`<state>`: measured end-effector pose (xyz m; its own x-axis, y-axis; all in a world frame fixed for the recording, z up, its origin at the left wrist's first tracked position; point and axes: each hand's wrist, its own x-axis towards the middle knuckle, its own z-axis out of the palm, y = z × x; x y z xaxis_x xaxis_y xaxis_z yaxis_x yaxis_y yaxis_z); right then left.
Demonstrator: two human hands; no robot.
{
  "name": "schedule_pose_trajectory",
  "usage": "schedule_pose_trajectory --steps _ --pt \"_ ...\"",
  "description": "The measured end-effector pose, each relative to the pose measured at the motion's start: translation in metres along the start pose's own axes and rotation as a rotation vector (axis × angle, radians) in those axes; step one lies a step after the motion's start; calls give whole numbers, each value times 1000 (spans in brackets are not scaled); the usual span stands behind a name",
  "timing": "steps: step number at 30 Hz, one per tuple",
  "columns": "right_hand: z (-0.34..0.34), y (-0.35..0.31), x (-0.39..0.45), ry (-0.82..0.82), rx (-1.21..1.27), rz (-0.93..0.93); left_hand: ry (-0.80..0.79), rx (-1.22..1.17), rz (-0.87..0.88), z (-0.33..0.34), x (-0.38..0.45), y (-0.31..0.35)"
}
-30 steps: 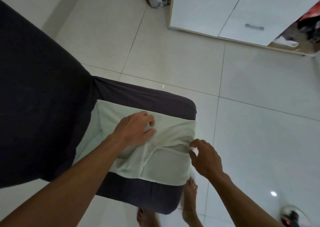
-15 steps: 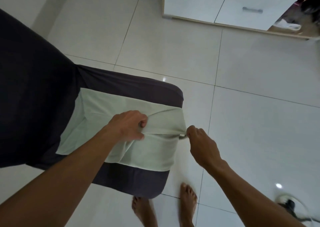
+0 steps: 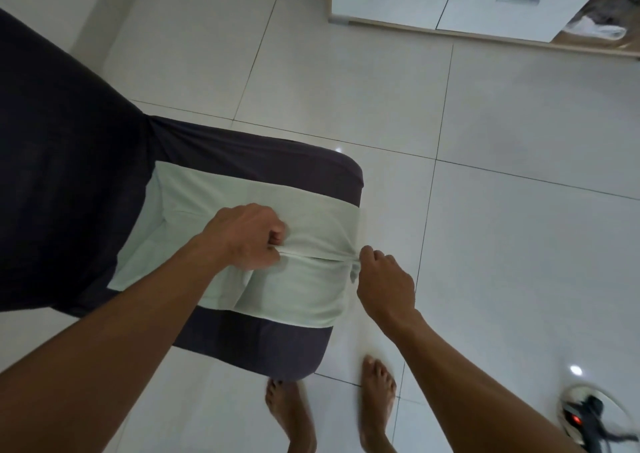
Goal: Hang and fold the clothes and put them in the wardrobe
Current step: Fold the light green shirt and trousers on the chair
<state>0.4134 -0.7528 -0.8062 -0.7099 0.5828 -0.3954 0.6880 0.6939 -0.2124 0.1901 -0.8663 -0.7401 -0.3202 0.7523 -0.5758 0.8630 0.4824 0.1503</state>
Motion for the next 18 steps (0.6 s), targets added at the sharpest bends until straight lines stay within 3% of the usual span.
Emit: schedule_pose_trajectory --steps 4,6,9,11,13,15,18 --pt "-11 -1 -7 -146 -31 1 -42 -80 -23 2 -8 3" --pt "-13 -9 -10 -57 21 -6 85 -202 -95 5 -16 1" --pt "-9 -37 -8 171 106 -196 244 -207 -247 15 -32 -10" --pt "-6 -62 -4 216 130 -358 147 -232 -289 28 -44 -27" --pt "-4 -87 -2 160 73 -426 45 -340 -301 42 -58 -48" --pt "-1 -103 -2 113 -34 -369 91 -444 -341 54 -71 -62" --pt "-6 -124 -9 144 -35 -247 256 -334 -483 63 -88 -75"
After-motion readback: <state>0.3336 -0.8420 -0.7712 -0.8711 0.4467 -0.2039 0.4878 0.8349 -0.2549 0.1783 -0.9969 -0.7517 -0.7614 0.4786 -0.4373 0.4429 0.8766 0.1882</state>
